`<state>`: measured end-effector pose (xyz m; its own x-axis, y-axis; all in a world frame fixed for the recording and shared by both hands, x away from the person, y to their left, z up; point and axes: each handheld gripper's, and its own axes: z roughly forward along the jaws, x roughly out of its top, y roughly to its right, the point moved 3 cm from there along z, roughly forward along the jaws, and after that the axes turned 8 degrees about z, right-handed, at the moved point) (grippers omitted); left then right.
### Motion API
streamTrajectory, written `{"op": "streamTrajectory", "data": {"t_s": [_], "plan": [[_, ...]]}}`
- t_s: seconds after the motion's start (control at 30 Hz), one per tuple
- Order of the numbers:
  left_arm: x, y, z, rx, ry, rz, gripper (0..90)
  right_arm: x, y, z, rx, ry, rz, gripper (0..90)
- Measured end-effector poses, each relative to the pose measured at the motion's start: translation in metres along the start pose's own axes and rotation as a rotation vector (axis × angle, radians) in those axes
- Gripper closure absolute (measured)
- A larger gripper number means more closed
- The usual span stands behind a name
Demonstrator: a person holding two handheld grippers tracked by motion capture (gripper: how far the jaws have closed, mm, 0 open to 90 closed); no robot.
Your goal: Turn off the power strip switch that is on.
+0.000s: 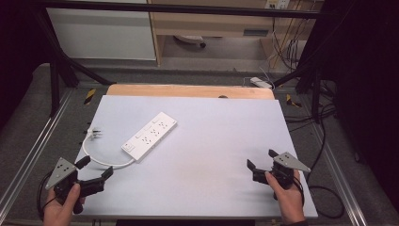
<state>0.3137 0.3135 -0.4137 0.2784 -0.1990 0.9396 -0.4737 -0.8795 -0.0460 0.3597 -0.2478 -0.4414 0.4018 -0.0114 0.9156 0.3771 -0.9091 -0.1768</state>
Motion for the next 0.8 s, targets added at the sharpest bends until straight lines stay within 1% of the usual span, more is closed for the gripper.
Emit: {"op": "streamTrajectory", "data": {"t_s": [0.1, 0.2, 0.27, 0.3, 0.37, 0.5, 0.63, 0.7, 0.8], "plan": [[0.002, 0.0, -0.001, 0.008, 0.03, -0.002, 5.3, 0.0, 0.0, -0.002, -0.002, 0.003, -0.009, 5.0], [0.003, 0.0, -0.002, 0.005, 0.032, -0.001, 5.2, 0.0, 0.0, -0.001, 0.003, -0.004, -0.005, 4.3], [0.003, 0.001, -0.002, 0.001, 0.033, -0.001, 5.0, -0.001, -0.001, 0.0, 0.0, -0.011, -0.016, 4.3], [0.003, 0.001, -0.002, 0.0, 0.035, -0.002, 5.1, -0.001, -0.002, 0.0, 0.001, -0.013, -0.009, 4.3], [0.004, 0.001, -0.002, -0.007, 0.036, -0.011, 5.1, -0.001, -0.002, 0.001, -0.001, -0.011, -0.02, 4.2], [0.007, 0.003, -0.002, -0.014, 0.051, -0.015, 5.1, 0.0, -0.002, 0.001, 0.001, -0.01, -0.013, 3.8], [0.011, 0.004, -0.002, -0.004, 0.064, -0.017, 5.1, -0.001, -0.001, 0.001, -0.002, -0.009, -0.014, 3.6], [0.013, 0.004, -0.001, -0.012, 0.074, -0.034, 5.1, 0.0, -0.001, 0.001, -0.002, -0.008, -0.014, 3.6], [0.017, 0.003, 0.001, -0.024, 0.073, -0.051, 4.9, 0.0, -0.001, 0.0, -0.003, -0.003, -0.012, 3.6]]}}
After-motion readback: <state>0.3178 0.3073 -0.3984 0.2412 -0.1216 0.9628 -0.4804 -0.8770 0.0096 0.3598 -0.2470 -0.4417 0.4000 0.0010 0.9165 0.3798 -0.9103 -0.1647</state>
